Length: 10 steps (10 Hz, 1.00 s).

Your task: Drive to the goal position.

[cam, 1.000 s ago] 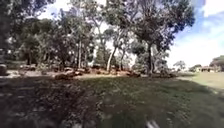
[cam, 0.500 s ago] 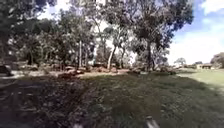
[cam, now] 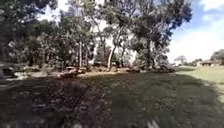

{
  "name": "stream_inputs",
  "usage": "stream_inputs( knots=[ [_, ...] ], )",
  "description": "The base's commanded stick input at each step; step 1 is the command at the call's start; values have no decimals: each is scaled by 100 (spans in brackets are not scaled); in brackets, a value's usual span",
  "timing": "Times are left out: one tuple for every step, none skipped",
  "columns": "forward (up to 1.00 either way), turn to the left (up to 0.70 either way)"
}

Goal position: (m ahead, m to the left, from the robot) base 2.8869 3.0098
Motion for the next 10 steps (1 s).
stream_inputs(
  knots=[
    [-50, 0],
    [-50, 0],
    [-50, 0],
    [-50, 0],
    [-50, 0],
    [-50, 0],
    [-50, 0],
    [-50, 0],
    [-50, 0],
    [-50, 0]
  ],
)
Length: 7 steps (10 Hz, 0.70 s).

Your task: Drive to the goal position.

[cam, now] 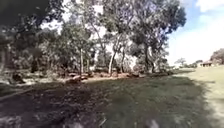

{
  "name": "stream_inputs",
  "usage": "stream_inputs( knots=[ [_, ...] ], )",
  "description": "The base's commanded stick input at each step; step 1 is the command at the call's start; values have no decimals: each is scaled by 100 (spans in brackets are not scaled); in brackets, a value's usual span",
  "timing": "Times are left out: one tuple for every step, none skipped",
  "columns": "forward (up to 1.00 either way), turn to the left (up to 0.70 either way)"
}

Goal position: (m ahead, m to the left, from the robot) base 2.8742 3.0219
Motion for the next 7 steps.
stream_inputs(
  knots=[
    [-50, 0],
    [-50, 0],
    [-50, 0],
    [-50, 0],
    [-50, 0],
    [-50, 0],
    [-50, 0]
  ],
)
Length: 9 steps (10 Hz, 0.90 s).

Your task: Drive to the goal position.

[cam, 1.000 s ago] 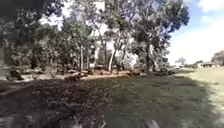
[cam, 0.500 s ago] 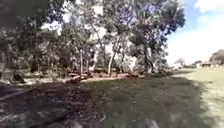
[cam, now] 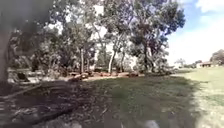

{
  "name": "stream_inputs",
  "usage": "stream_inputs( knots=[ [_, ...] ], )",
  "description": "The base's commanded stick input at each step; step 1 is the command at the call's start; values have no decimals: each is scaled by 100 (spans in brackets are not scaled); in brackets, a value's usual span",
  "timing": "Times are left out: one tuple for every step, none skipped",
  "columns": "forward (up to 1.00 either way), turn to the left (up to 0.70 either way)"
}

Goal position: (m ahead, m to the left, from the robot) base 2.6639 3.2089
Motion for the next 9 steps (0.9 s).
stream_inputs(
  knots=[
    [-50, 0],
    [-50, 0],
    [-50, 0],
    [-50, 0],
    [-50, 0],
    [-50, 0],
    [-50, 0],
    [-50, 0],
    [-50, 0]
  ],
)
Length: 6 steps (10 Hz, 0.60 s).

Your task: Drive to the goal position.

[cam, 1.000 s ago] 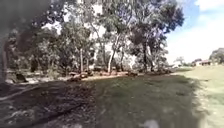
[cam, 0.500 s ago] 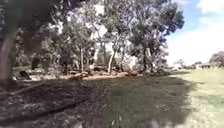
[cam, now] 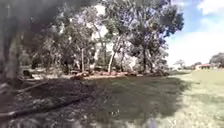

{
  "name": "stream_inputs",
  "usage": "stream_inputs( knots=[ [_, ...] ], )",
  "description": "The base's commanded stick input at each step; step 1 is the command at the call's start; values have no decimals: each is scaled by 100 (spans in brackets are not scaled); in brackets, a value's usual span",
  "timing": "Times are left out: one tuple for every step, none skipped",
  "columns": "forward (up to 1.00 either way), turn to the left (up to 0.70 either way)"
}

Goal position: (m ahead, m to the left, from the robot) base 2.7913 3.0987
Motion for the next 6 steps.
stream_inputs(
  knots=[
    [-50, 0],
    [-50, 0],
    [-50, 0],
    [-50, 0],
    [-50, 0],
    [-50, 0]
  ],
)
